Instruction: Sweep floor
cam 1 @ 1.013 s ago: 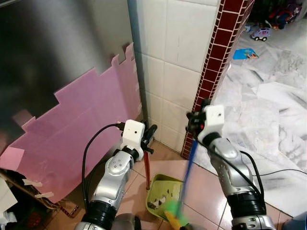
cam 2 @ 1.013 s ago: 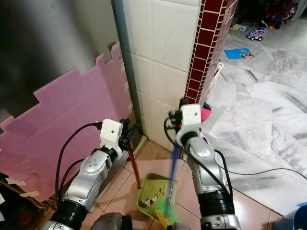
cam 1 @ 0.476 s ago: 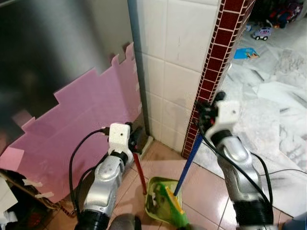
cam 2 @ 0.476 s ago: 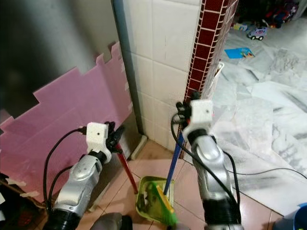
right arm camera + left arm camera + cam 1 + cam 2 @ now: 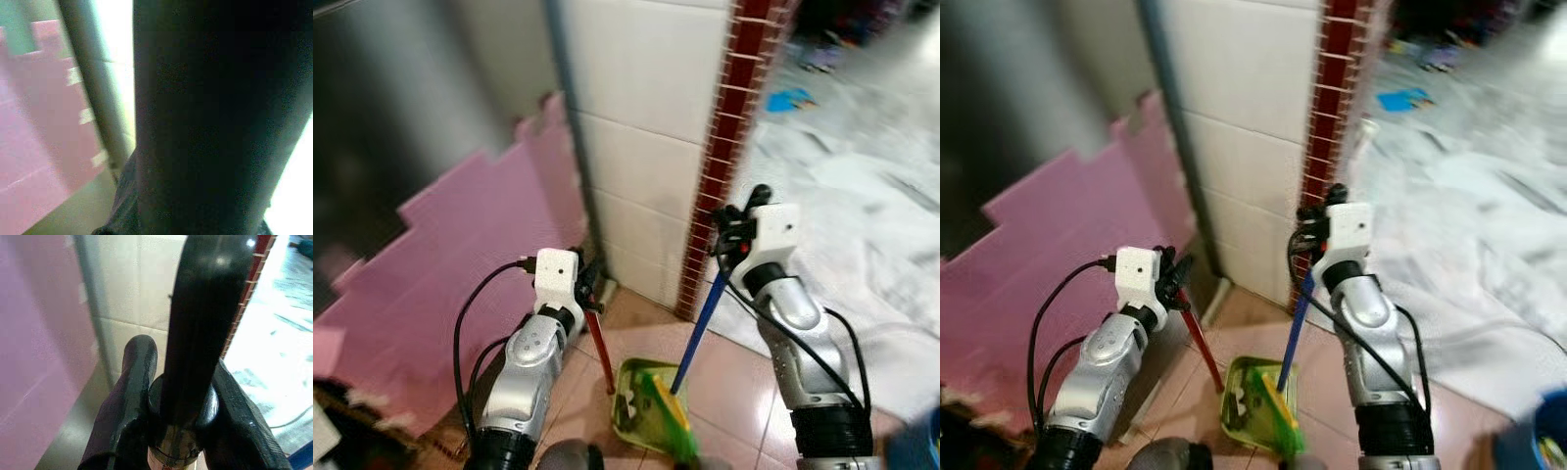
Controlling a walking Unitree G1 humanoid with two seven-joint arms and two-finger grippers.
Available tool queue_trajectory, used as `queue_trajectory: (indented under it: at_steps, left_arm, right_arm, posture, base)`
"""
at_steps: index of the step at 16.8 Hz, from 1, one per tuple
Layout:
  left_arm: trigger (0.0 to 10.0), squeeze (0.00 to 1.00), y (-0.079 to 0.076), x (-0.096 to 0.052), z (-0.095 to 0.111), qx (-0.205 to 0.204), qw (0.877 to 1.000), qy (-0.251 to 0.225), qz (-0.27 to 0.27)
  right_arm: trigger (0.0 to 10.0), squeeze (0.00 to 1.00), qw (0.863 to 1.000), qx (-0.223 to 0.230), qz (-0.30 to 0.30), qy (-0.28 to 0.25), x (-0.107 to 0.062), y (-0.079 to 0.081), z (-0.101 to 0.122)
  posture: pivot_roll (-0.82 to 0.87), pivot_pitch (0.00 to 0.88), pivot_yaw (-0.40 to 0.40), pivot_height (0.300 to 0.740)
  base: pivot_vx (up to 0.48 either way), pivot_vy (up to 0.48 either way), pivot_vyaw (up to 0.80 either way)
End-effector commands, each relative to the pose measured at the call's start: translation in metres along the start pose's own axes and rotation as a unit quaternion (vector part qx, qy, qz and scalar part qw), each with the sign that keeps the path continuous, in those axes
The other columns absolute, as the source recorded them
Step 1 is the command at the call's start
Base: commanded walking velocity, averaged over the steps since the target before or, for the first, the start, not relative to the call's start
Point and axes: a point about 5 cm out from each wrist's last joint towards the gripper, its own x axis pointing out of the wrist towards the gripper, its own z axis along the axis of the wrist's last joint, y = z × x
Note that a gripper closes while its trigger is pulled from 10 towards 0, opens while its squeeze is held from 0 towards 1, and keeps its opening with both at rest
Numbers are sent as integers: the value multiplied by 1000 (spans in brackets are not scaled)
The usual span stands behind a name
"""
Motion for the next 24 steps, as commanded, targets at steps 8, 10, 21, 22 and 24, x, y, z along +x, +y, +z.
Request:
queue_trajectory:
  at_steps: [8,10,21,22,24]
  left_arm:
    - [10000,0,-11,-1,7,-29,999,-6,-34]
    - [10000,0,-12,-1,6,-30,999,-4,-37]
    - [10000,0,-12,-2,6,-29,999,2,-43]
    - [10000,0,-12,-2,6,-29,999,2,-43]
    - [10000,0,-12,-2,6,-28,999,2,-43]
  right_arm:
    - [10000,0,999,-38,-35,1,2,-6,-2]
    - [10000,0,999,-41,-34,1,2,-7,-2]
    - [10000,0,998,-44,-35,6,3,-6,-7]
    - [10000,0,998,-44,-34,6,3,-6,-7]
    - [10000,0,998,-45,-34,5,4,-6,-7]
  posture:
    - [-45,0,62,740]
    - [-45,0,62,740]
    - [-42,0,61,740]
    - [-40,0,60,740]
    - [-39,0,59,740]
  base:
    - [-74,0,-770]
    - [-315,0,0]
    - [-345,0,0]
    - [-345,0,0]
    - [-345,0,0]
